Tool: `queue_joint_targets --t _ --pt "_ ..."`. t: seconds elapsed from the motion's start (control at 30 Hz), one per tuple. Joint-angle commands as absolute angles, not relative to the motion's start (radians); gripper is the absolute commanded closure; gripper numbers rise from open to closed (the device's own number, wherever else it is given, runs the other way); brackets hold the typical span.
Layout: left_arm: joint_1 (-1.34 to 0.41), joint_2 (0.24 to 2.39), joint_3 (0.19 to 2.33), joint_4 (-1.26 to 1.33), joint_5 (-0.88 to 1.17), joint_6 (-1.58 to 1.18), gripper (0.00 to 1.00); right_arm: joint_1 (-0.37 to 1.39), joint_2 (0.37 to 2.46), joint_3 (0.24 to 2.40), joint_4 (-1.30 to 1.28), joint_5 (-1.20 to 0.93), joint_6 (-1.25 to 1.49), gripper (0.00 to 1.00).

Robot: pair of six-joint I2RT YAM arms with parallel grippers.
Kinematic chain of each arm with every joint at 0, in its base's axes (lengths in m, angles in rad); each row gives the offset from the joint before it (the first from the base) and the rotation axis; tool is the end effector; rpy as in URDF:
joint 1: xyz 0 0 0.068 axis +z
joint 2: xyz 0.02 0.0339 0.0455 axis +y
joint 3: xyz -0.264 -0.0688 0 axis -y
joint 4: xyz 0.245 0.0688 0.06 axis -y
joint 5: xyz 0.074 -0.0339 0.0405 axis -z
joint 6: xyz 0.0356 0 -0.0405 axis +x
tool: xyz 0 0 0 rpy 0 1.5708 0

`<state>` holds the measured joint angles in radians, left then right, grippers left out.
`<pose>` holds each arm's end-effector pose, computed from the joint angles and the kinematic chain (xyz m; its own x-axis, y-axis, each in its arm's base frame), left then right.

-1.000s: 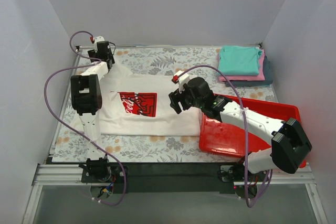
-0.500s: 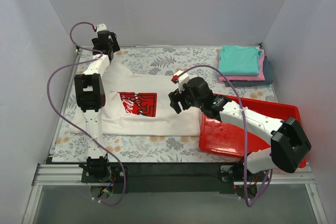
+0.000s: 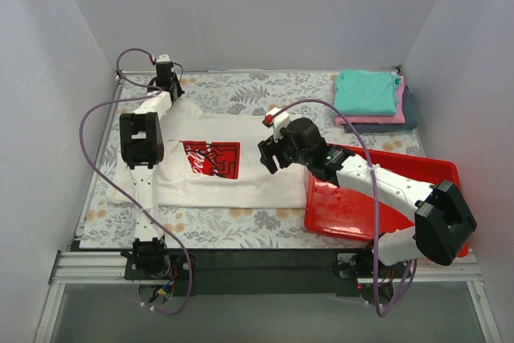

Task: Fold and stack the t-shirts
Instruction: Fold the tshirt

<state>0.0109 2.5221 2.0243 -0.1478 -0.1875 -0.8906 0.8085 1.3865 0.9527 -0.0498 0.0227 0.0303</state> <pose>0.5658 0.0128 0.1369 -0.2543 -0.7666 -0.5896 -0.5681 0.6118 -0.5504 0.2189 0.2281 0.2735 -0.3424 -0.3148 -0.8852 -0.6991 0.7148 0.0163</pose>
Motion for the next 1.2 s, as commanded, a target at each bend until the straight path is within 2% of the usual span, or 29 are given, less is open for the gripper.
queue_joint_targets --t 0.0,0.13,0.3,0.63,0.87,1.17 --pt "0.015 2.390 1.945 -0.095 -0.181 -0.907 1.00 0.804 1.354 0.983 -0.015 0.029 0.029 0.35" --pt "0.014 2.263 1.807 -0.006 -0.215 -0.917 1.00 0.789 1.376 1.011 -0.017 0.071 0.006 0.35" --pt "0.014 2.041 1.531 0.192 -0.204 -0.936 1.00 0.669 1.437 1.109 -0.028 0.077 0.002 0.34" --pt "0.014 1.905 1.385 0.213 -0.176 -0.994 1.00 0.431 1.811 1.383 -0.087 0.040 -0.026 0.34" --pt "0.014 1.795 1.293 0.255 -0.135 -1.022 1.00 0.399 2.037 1.603 -0.150 0.060 -0.043 0.35" --pt "0.014 1.801 1.289 0.224 -0.106 -1.000 1.00 0.397 2.198 1.700 -0.193 0.101 -0.046 0.35"
